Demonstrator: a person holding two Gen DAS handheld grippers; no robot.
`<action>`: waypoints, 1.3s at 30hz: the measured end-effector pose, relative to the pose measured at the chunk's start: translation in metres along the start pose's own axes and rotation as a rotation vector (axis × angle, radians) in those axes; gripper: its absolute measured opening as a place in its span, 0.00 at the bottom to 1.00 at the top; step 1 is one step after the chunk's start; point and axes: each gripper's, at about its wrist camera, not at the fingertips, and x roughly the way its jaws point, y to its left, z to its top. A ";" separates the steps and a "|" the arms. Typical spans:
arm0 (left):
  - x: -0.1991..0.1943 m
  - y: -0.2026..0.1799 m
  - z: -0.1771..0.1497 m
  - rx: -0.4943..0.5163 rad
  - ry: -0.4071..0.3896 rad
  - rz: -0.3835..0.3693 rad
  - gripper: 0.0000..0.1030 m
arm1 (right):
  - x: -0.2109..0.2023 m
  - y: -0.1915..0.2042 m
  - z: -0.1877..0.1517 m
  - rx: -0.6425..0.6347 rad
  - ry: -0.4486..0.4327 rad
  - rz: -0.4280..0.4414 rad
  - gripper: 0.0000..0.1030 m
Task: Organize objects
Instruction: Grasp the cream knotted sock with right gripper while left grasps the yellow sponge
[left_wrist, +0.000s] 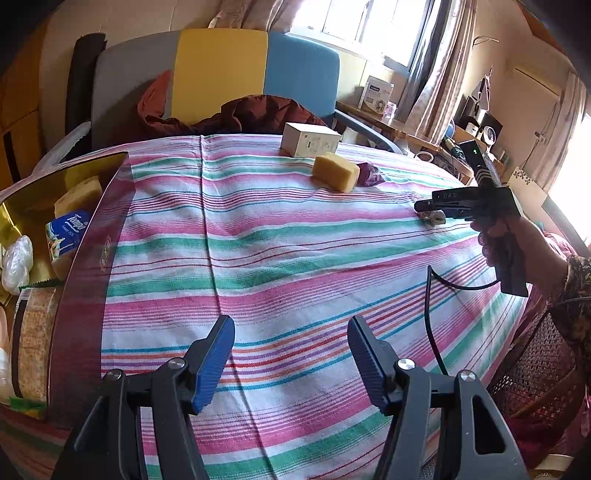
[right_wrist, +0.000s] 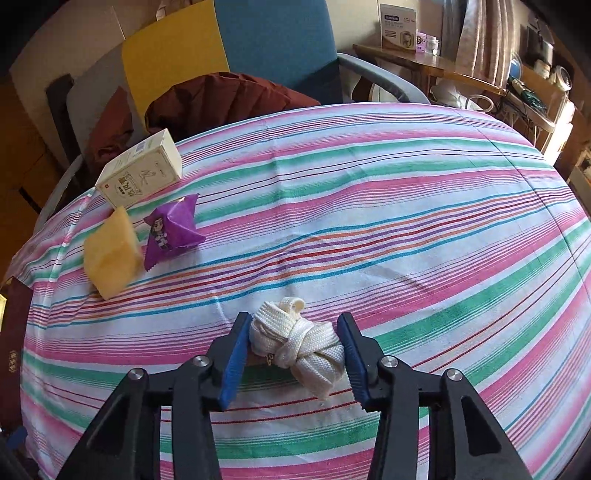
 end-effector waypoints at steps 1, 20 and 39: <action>0.002 -0.001 0.004 0.003 -0.001 0.003 0.63 | -0.001 0.004 -0.001 -0.008 0.004 0.012 0.46; 0.115 -0.053 0.132 0.003 0.052 -0.028 0.79 | -0.002 0.033 -0.012 -0.077 0.099 0.083 0.45; 0.224 -0.086 0.175 0.268 0.096 0.016 0.79 | 0.002 0.026 -0.004 -0.019 0.135 0.133 0.48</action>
